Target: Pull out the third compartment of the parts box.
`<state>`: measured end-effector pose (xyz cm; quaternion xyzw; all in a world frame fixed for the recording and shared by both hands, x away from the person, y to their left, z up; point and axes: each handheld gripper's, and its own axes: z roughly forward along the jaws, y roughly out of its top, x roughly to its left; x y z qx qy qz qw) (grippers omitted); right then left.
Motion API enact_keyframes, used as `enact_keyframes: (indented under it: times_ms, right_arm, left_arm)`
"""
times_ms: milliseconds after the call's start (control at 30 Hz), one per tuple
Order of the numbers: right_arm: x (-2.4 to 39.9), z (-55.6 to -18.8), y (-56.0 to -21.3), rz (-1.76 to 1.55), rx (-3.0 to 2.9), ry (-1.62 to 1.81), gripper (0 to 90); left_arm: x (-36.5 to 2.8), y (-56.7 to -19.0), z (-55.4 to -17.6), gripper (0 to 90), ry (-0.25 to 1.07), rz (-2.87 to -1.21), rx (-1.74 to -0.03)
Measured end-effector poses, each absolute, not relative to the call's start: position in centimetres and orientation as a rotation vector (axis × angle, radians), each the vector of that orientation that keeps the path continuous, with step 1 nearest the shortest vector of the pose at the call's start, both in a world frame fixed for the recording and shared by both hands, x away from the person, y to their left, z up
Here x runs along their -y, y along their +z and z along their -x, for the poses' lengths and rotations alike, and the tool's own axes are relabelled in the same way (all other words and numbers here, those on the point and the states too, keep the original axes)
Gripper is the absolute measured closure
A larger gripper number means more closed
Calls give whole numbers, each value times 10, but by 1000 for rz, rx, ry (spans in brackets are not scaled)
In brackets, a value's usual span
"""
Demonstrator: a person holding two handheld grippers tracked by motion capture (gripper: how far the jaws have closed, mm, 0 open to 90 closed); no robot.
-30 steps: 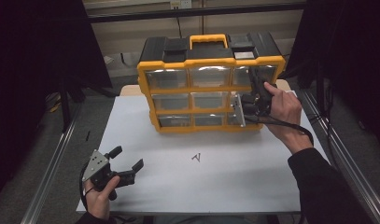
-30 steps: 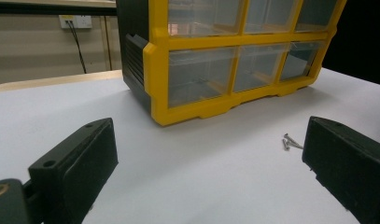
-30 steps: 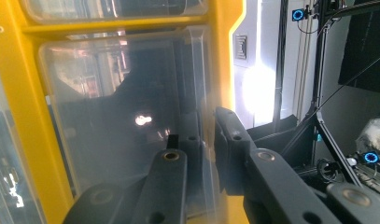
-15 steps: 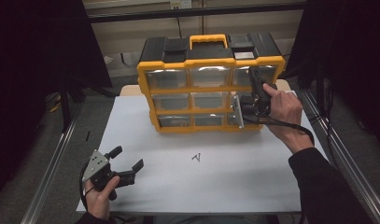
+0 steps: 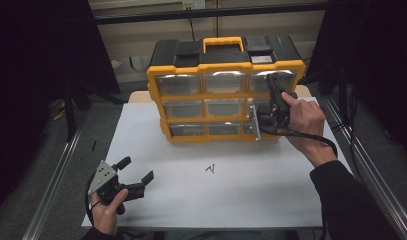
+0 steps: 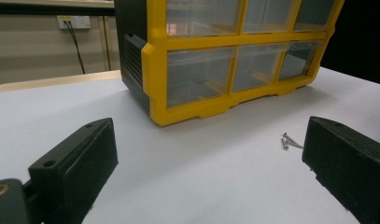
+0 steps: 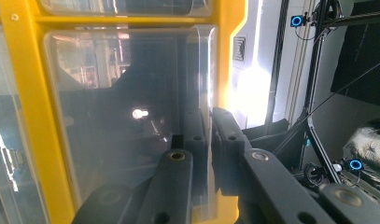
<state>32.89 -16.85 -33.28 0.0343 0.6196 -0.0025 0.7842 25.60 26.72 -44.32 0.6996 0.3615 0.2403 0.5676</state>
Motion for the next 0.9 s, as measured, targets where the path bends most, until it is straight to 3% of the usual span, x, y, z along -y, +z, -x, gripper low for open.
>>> enact_keyframes:
  times_ms: [900]
  right_arm:
    - [170,-308,-336,-49,-1318,2,857]
  left_arm:
    - [-266,-443,-255,32,571,-1636,-845]
